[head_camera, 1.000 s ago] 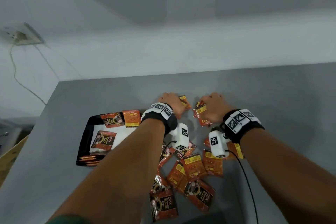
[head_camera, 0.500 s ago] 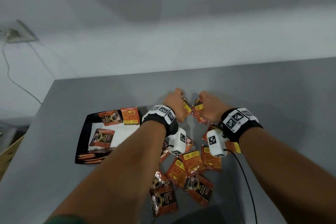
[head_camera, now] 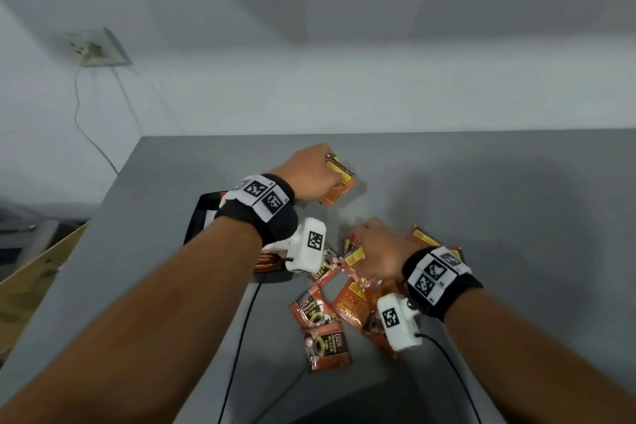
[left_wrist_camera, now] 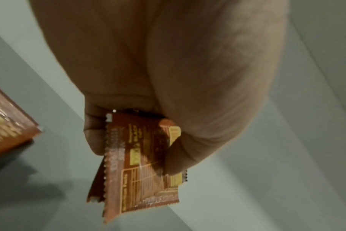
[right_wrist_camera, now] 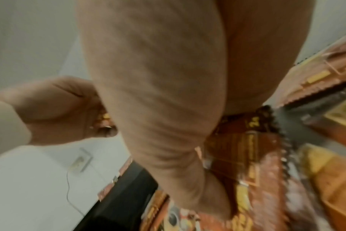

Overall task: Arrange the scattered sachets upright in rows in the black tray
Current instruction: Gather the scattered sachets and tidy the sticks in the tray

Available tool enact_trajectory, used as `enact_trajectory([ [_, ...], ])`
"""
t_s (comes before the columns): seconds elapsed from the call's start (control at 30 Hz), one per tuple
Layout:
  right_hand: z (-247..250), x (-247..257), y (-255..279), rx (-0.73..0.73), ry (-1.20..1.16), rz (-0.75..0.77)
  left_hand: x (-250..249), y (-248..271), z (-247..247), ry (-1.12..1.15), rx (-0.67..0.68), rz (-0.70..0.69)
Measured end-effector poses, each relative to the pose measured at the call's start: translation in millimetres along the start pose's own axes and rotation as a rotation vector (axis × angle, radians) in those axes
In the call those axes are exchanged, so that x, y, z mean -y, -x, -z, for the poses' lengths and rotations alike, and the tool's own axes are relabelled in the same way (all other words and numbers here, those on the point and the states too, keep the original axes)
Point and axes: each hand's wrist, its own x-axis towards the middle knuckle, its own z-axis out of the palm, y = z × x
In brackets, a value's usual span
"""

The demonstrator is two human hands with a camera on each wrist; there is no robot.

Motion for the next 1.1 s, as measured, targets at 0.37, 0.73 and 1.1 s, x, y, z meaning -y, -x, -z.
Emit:
enact_trajectory([
  [0.37, -9, 10, -4, -0.108, -0.016, -0.103, 100, 80, 59, -0.028, -0.059, 0.063],
  [0.73, 23, 27, 14, -0.130, -0.247, -0.215, 168, 105, 52, -0.378, 0.174, 0.024],
  [1.1, 9, 159, -18, -0.392, -0.405, 0.153, 191, 116, 27, -0.361, 0.165, -0.141],
])
